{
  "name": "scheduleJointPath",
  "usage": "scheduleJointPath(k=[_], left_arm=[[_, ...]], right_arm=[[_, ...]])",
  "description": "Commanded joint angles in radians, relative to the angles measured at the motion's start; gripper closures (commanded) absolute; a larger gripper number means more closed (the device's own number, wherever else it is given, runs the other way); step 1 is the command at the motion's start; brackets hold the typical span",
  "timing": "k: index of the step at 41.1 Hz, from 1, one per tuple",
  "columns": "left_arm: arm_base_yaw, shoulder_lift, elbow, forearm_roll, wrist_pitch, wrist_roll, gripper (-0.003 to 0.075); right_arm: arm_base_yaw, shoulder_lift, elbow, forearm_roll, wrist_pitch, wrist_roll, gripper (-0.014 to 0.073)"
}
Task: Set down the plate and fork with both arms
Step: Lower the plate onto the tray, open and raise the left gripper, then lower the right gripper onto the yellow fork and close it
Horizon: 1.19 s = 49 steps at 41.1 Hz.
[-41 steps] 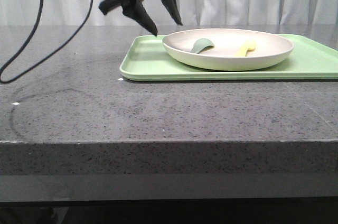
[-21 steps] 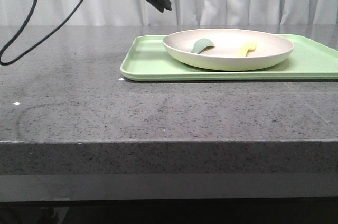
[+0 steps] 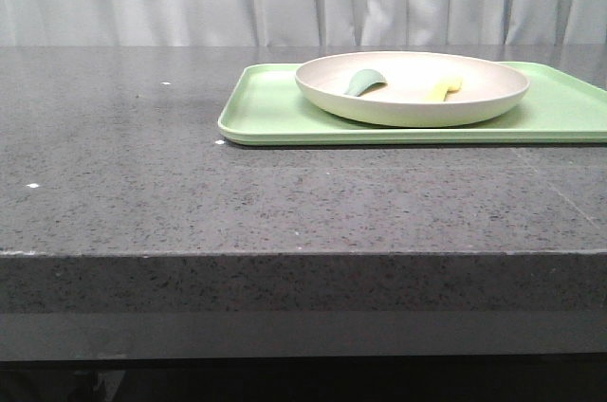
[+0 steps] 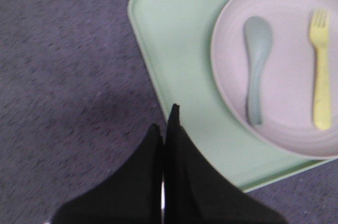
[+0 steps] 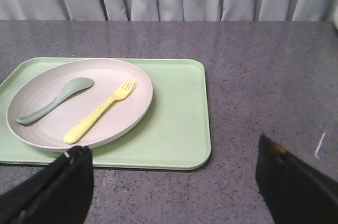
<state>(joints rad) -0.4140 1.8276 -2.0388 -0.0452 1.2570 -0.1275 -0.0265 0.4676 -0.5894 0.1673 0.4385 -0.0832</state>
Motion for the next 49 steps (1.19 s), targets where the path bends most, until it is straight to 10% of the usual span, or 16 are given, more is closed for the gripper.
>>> scheduleJointPath(k=[1, 31, 49], left_arm=[[0.034, -0.156, 0.132, 0.062, -0.021, -0.034, 0.0738], [0.210, -1.055, 1.318, 0.078, -0.854, -0.025, 0.0738], [0.210, -1.423, 1.544, 0.078, -1.026, -0.025, 0.0738]], right_arm=[[0.000, 0.011, -0.039, 0.004, -0.082, 0.000, -0.0050], [0.001, 0.077, -0.051, 0.096, -0.080, 0.000, -0.0050], [0.293, 0.572, -0.394, 0.223, 0.070, 0.000, -0.0036]])
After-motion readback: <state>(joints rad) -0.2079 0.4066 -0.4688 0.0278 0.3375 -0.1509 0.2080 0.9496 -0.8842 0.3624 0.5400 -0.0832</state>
